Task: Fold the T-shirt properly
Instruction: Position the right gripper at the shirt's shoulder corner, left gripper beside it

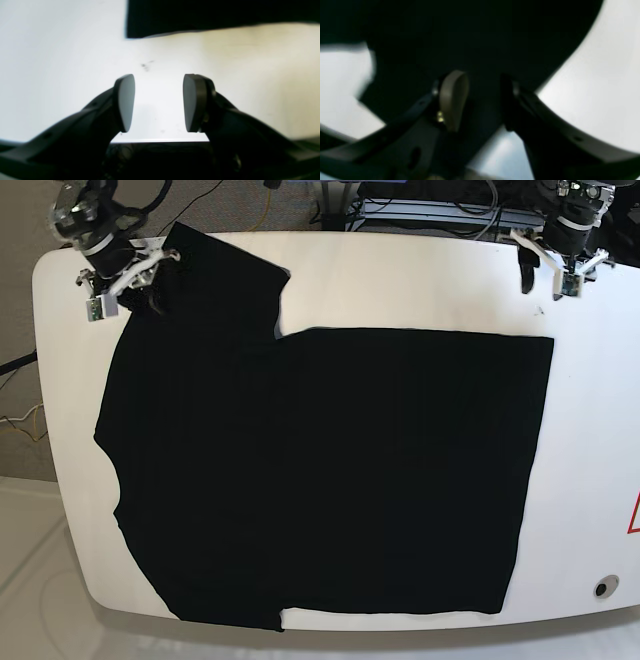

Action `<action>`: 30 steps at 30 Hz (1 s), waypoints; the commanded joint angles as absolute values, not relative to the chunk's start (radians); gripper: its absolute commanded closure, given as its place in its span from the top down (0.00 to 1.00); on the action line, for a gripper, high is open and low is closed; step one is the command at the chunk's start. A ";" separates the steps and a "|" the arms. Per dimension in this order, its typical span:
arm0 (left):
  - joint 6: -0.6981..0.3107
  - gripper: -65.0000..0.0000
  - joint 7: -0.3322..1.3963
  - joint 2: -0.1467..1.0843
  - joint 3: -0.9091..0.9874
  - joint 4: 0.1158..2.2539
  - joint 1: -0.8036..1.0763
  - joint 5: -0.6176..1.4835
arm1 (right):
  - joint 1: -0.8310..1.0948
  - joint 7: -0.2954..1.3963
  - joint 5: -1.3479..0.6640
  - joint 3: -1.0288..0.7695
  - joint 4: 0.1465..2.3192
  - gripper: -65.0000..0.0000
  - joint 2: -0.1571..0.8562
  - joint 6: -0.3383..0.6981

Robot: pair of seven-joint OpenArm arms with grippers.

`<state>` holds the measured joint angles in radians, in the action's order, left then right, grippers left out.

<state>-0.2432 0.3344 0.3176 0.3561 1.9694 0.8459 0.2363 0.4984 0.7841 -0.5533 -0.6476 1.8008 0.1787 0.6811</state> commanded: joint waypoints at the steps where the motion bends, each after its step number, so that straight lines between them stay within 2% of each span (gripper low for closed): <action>1: -0.253 0.42 0.302 0.350 0.373 1.981 0.861 0.241 | 0.474 0.785 -0.576 -0.677 1.774 0.41 0.220 0.668; 8: -0.304 0.38 0.307 0.354 0.374 1.969 0.851 0.251 | 0.430 0.832 -0.665 -0.738 1.691 0.42 0.239 0.683; 16: -0.277 0.38 0.362 0.308 0.372 2.004 0.794 0.245 | 0.431 0.884 -0.738 -0.821 1.622 0.41 0.225 0.681; 22: -0.226 0.39 0.418 0.267 0.384 2.071 0.797 0.225 | 0.437 0.915 -0.760 -0.845 1.553 0.46 0.254 0.693; 30: -0.232 0.40 0.412 0.268 0.383 2.053 0.790 0.232 | 0.441 0.917 -0.758 -0.851 1.543 0.44 0.270 0.697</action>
